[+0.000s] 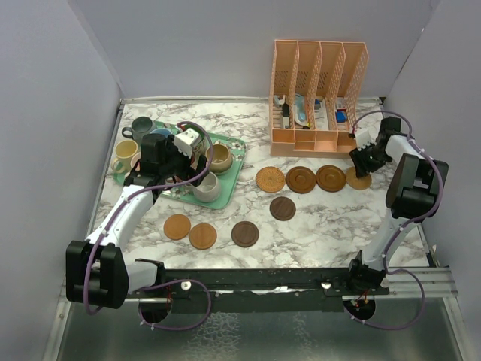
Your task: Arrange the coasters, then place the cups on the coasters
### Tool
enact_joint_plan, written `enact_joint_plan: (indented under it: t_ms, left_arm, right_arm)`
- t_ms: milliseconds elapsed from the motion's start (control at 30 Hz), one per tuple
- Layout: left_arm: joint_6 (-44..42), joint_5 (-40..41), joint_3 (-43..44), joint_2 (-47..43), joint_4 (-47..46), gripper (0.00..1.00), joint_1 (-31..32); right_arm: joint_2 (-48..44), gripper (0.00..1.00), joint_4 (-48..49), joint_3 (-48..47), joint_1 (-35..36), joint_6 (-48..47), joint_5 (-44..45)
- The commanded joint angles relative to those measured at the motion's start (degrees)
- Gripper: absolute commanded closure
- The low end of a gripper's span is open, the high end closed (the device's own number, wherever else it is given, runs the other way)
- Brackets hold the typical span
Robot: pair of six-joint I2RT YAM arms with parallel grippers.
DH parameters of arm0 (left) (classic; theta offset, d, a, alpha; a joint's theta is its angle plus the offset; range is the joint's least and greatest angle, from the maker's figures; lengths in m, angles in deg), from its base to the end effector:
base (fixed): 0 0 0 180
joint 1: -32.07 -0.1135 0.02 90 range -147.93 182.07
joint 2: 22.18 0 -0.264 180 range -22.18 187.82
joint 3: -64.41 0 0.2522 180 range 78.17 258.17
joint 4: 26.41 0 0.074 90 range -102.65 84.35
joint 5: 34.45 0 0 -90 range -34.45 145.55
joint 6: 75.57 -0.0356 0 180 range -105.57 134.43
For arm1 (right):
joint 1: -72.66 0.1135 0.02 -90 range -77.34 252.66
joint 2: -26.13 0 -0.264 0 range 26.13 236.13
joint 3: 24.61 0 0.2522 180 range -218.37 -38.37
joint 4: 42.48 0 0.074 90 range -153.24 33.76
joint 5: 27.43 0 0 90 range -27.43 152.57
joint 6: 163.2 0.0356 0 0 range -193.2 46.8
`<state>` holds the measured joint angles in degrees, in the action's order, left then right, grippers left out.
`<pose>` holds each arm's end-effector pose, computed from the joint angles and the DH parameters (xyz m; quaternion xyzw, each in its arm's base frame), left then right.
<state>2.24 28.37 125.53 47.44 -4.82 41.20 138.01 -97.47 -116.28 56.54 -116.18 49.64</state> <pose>0.2629 -0.0587 0.2707 0.2711 0.8059 -0.1906 0.4906 0.3700 -0.0986 0.1663 -0.2430 0.9551 0.0340 0.1664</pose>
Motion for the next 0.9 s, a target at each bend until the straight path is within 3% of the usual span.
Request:
enact_joint_plan:
  t_ms: [0,567,867]
  left_arm:
    - [-0.3,-1.8,1.8,0.1,-0.5,0.01,0.3]
    - [-0.2,-1.7,1.8,-0.4,-0.1,0.01,0.4]
    - [-0.2,-1.9,1.7,-0.7,-0.1,0.01,0.4]
  right_arm:
    - [6.2,0.55,4.6,3.4,2.6,3.2,-4.2]
    - [2.3,0.56,3.7,6.9,2.5,-0.8,5.8]
    - [1.7,0.56,2.4,8.5,2.5,-1.6,6.3]
